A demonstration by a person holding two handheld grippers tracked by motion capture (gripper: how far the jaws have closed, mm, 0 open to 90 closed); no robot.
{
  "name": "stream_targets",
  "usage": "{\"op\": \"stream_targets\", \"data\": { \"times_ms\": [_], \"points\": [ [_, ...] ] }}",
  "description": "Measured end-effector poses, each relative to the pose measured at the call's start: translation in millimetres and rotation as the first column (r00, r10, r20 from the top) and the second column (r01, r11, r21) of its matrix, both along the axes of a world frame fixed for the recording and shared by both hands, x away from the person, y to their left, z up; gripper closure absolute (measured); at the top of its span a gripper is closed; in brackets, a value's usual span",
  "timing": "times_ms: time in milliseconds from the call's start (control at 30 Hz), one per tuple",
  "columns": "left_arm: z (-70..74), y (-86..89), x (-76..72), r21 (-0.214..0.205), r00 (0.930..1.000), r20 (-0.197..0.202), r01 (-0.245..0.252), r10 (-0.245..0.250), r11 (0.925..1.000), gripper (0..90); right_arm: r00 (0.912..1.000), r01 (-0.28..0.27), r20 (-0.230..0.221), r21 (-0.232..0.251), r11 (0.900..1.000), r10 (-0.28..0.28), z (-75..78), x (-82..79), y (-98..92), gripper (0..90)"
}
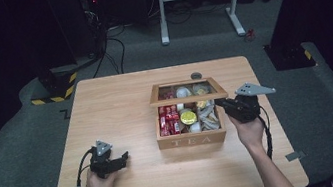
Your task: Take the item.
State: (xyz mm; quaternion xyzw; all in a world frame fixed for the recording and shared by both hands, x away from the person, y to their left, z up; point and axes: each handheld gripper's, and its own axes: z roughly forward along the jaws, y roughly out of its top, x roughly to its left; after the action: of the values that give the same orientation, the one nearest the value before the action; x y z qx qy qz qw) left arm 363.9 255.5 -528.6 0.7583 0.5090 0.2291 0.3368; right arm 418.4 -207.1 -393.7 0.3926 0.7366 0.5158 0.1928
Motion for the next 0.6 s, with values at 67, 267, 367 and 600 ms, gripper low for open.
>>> {"op": "stream_targets", "data": {
  "times_ms": [67, 267, 367, 600],
  "points": [
    [0.6, -0.3, -0.9, -0.004, 0.9999, -0.008, 0.009, -0.009, 0.9999, 22.2, 1.0, 0.002, 0.001, 0.007, 1.0, -0.002, 1.6, 1.5, 0.1, 90.0],
    [3.6, -0.3, 0.8, -0.043, 0.9987, -0.033, 0.037, -0.038, 0.9984, 26.4, 0.9999, 0.011, 0.002, 0.011, 0.9999, -0.011, 5.5, 4.0, 1.3, 90.0],
    [6.3, -3.2, 0.4, -0.082, 0.9973, -0.023, 0.068, -0.07, 0.9943, 30.1, 1.0, 0.009, 0.004, 0.003, 1.0, -0.009, 5.2, 5.1, 2.1, 90.0],
    [25.6, -13.0, -3.3, -0.143, 0.9913, 0.054, 0.127, -0.12, 0.9816, 30.0, 0.9997, 0.018, 0.017, 0.007, 0.9998, -0.018, 8.0, 7.8, 3.2, 90.0]
  ]
}}
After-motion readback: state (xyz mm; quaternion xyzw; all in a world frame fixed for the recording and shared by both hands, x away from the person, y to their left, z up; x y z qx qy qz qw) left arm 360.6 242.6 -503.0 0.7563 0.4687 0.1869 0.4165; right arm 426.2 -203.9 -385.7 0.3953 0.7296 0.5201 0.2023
